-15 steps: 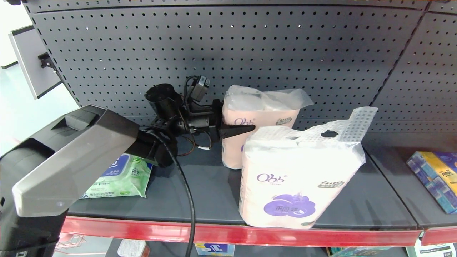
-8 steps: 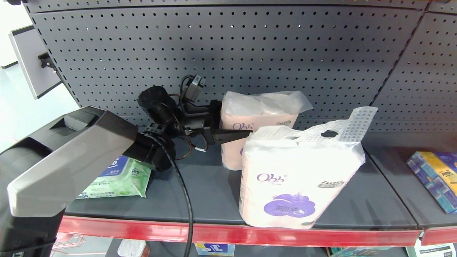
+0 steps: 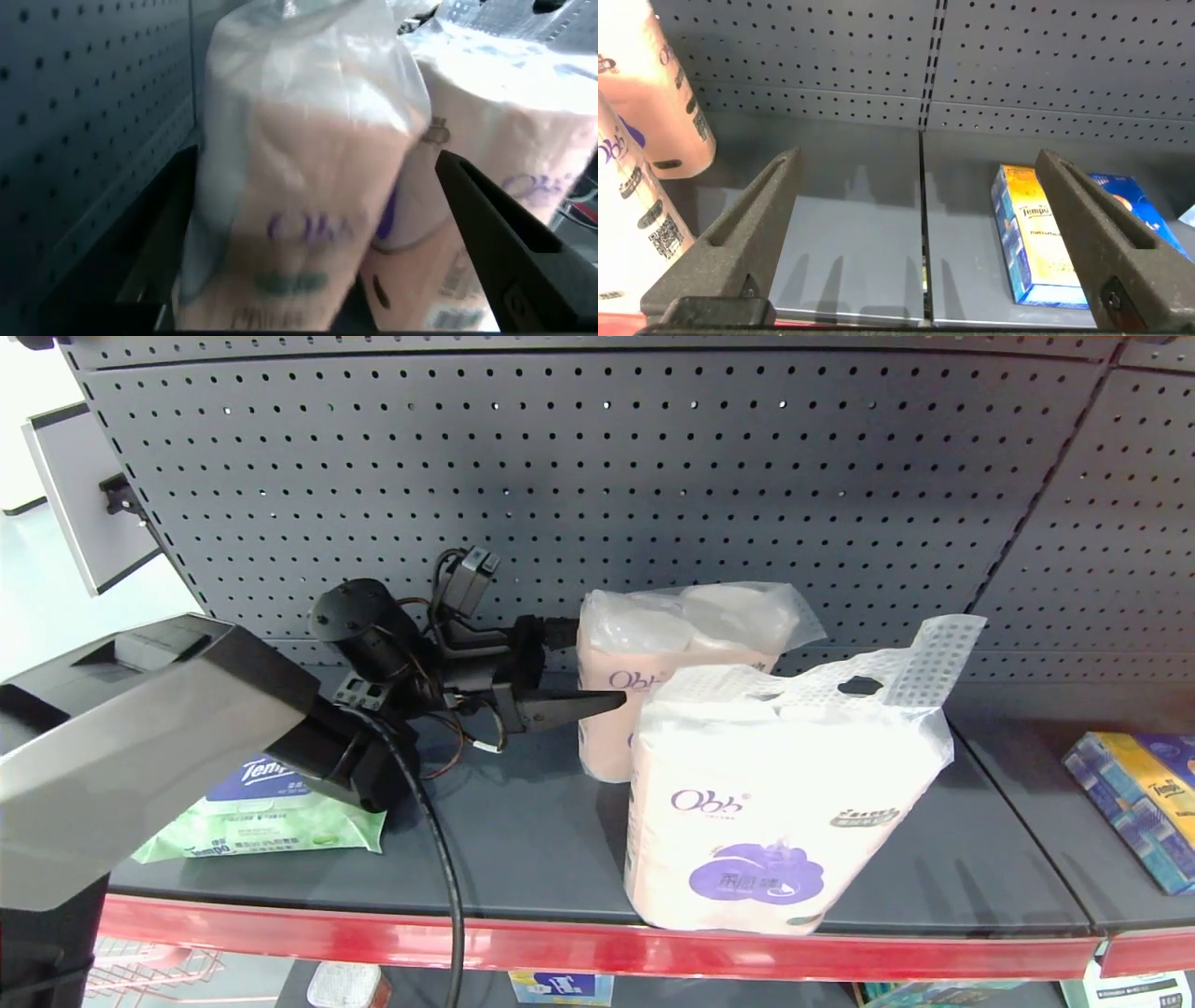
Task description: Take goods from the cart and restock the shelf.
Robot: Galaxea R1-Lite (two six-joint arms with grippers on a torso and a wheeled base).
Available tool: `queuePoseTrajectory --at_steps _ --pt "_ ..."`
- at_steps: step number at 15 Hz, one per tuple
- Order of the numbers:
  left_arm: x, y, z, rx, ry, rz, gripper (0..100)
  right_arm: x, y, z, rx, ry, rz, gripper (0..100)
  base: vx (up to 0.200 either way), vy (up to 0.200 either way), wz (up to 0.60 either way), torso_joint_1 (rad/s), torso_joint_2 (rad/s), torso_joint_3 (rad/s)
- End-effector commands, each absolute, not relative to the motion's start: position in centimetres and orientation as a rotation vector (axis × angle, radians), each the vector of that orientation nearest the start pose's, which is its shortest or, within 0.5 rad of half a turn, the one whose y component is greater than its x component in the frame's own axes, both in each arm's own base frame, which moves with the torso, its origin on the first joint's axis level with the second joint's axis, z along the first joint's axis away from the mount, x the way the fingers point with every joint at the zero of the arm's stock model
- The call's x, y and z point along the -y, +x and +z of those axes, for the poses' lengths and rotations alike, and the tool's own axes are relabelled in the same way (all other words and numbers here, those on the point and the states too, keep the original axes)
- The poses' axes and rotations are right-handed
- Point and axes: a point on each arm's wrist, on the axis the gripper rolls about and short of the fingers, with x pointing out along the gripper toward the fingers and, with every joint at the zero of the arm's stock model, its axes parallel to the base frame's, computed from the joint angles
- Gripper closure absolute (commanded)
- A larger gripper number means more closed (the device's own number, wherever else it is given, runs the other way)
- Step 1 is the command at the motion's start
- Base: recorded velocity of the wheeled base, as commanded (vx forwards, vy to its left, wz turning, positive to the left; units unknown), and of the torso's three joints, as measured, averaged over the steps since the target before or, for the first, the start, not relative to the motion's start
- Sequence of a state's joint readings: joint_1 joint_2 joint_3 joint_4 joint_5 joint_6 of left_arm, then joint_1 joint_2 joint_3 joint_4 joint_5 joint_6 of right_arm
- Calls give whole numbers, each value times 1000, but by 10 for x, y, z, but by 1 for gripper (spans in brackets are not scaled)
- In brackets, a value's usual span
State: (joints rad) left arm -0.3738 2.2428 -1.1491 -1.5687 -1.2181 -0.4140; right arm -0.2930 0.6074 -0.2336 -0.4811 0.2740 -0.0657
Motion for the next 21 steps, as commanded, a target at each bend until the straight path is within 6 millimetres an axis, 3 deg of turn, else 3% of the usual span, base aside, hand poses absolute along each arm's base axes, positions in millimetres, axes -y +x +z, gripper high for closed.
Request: queuePoseTrajectory --at_steps 1,5,16,21 --pt "162 371 161 154 -100 -1605 0 7 45 189 104 -96 -22 0 0 0 0 0 0 0" --pt "157 370 165 162 -96 -1595 0 7 44 192 116 -100 -22 0 0 0 0 0 0 0" --pt "122 377 172 176 -81 -1507 0 7 45 189 104 -96 -20 0 0 0 0 0 0 0" --pt "106 377 185 206 -63 -1466 0 8 46 188 94 -95 -20 0 0 0 0 0 0 0"
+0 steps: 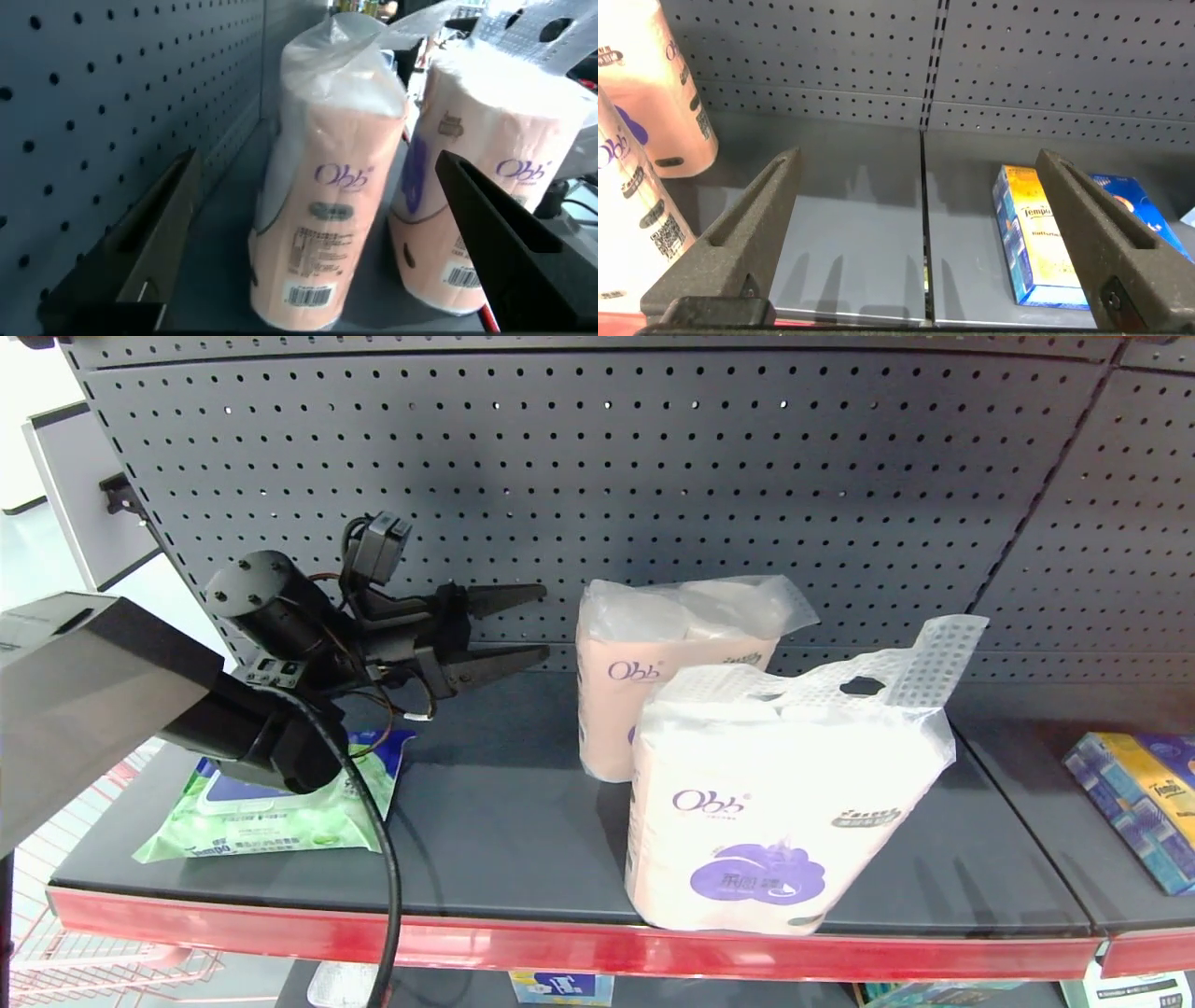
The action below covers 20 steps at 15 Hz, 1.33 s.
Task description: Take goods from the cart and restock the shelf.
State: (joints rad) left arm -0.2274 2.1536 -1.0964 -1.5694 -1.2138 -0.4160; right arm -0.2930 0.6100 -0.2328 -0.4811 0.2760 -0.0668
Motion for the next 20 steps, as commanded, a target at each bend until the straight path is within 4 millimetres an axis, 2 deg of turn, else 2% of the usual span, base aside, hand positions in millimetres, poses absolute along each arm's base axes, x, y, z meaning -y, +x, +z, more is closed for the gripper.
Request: queuePoseTrajectory --at_steps 1,9,15,20 --pt "105 377 186 210 -61 -1463 0 8 46 189 95 -95 -20 0 0 0 0 0 0 0" --pt "100 371 206 303 -104 -1300 0 8 46 191 102 -97 -22 0 0 0 0 0 0 0" --pt "97 363 207 317 -154 -1183 0 8 46 190 101 -97 -22 0 0 0 0 0 0 0" --pt "90 337 197 292 -195 -1006 0 8 48 187 85 -94 -26 0 0 0 0 0 0 0"
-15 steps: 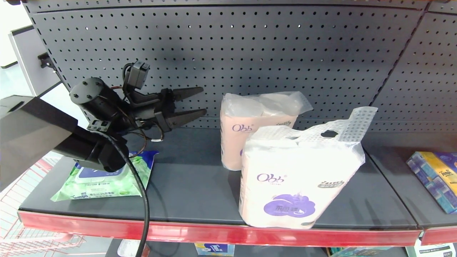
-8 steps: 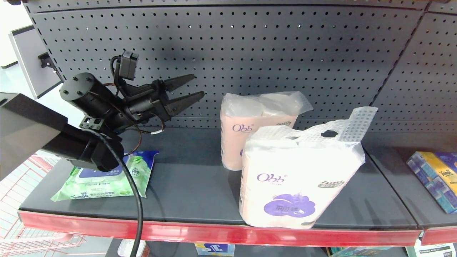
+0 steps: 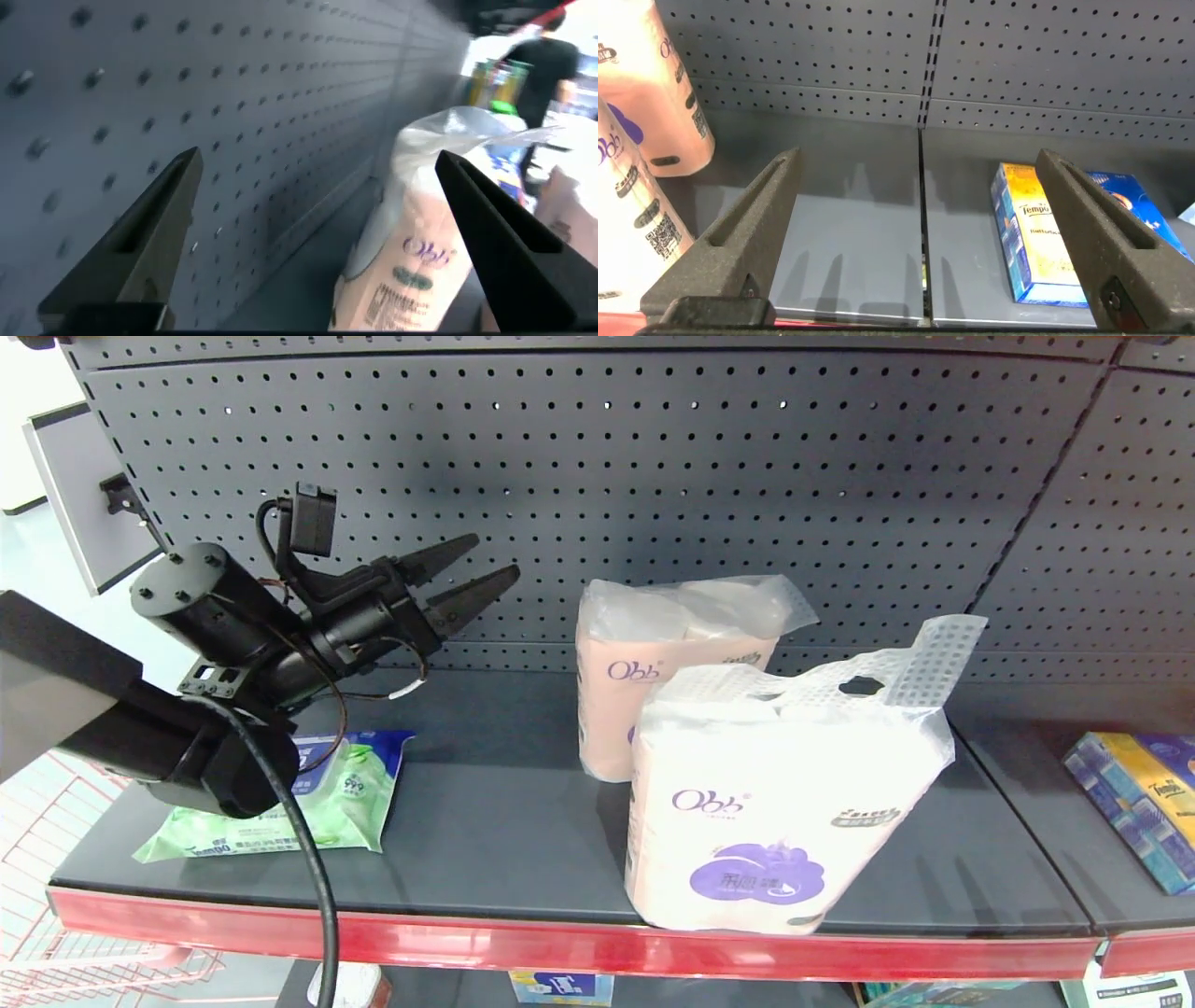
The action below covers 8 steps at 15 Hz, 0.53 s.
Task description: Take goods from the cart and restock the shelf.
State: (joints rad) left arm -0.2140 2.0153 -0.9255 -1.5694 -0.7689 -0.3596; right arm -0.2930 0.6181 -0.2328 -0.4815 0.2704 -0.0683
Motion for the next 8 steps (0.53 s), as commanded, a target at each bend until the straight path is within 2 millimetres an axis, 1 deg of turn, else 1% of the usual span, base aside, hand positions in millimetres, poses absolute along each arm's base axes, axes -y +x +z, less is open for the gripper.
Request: queuePoseTrajectory --at_steps 1,3,4,5,6,8 --pt "88 328 196 283 -201 -983 0 8 48 187 82 -93 -24 0 0 0 0 0 0 0" --pt "83 308 198 275 -200 -945 0 8 49 184 68 -92 -24 0 0 0 0 0 0 0" --pt "80 304 198 279 -188 -927 0 8 49 183 65 -94 -24 0 0 0 0 0 0 0" --pt "71 293 190 242 -144 -835 0 9 51 181 51 -105 -24 0 0 0 0 0 0 0" --pt "68 285 187 218 -133 -750 0 10 53 180 40 -113 -24 0 0 0 0 0 0 0" --pt "70 266 197 216 -154 -660 0 10 55 179 28 -137 -20 0 0 0 0 0 0 0"
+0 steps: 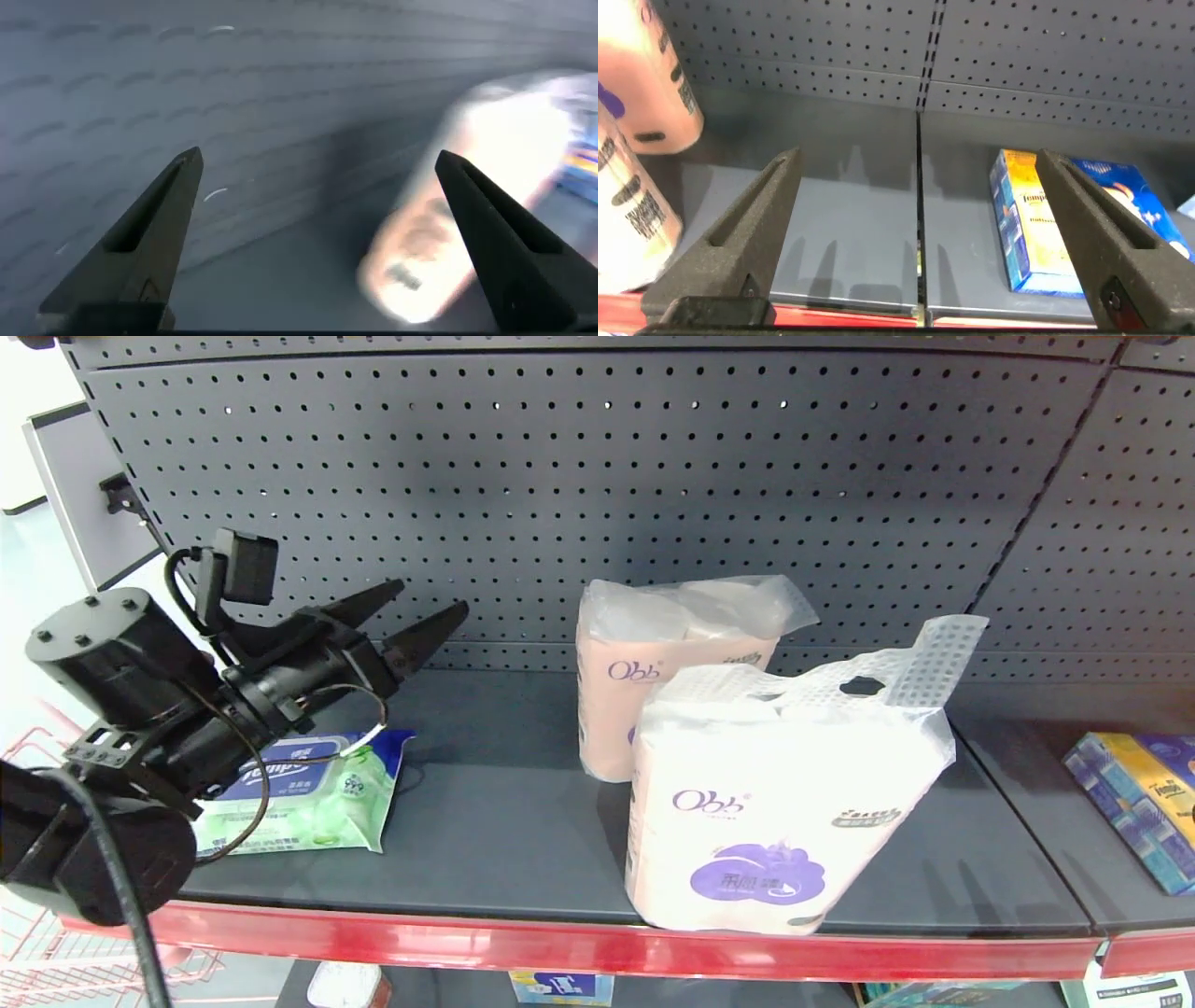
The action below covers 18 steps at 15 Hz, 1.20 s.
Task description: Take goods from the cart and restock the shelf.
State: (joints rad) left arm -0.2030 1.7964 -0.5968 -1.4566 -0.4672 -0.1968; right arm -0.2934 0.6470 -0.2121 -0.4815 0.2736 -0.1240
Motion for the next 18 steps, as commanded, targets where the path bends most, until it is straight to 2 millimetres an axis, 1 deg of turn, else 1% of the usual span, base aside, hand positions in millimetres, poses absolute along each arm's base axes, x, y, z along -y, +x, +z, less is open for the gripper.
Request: queuePoseTrajectory --at_steps 1,2,3,4,5,6,7,8,9,12,13,15,18 --pt "68 255 205 208 -159 -644 0 10 56 180 24 -142 -22 0 0 0 0 0 0 0" --pt "65 243 214 185 -158 -633 0 11 57 179 16 -142 -26 0 0 0 0 0 0 0" --pt "60 223 225 141 -163 -616 0 12 58 180 12 -148 -44 0 0 0 0 0 0 0" --pt "55 202 231 67 -163 -600 0 14 60 178 -7 -162 -90 0 0 0 0 0 0 0" --pt "55 202 231 67 -163 -600 0 14 60 178 -7 -162 -90 0 0 0 0 0 0 0" --pt "42 155 233 -107 -84 -519 0 17 68 174 -63 -175 -161 0 0 0 0 0 0 0" --pt "36 134 228 -174 -56 -465 0 18 75 173 -93 -165 -136 0 0 0 0 0 0 0" --pt "33 121 226 -199 -39 -432 0 17 79 172 -114 -160 -116 0 0 0 0 0 0 0" --pt "25 92 220 -269 -20 -380 0 16 91 167 -170 -135 -66 0 0 0 0 0 0 0" --pt "12 39 206 -327 -12 -372 0 5 102 150 -273 -126 56 0 0 0 0 0 0 0" --pt "9 25 200 -350 4 -364 0 5 107 146 -308 -124 60 0 0 0 0 0 0 0" --pt "5 10 191 -364 34 -319 0 5 115 141 -358 -118 71 0 0 0 0 0 0 0" --pt "3 5 188 -345 39 -287 0 -4 134 143 -392 -110 142 0 0 0 0 0 0 0"
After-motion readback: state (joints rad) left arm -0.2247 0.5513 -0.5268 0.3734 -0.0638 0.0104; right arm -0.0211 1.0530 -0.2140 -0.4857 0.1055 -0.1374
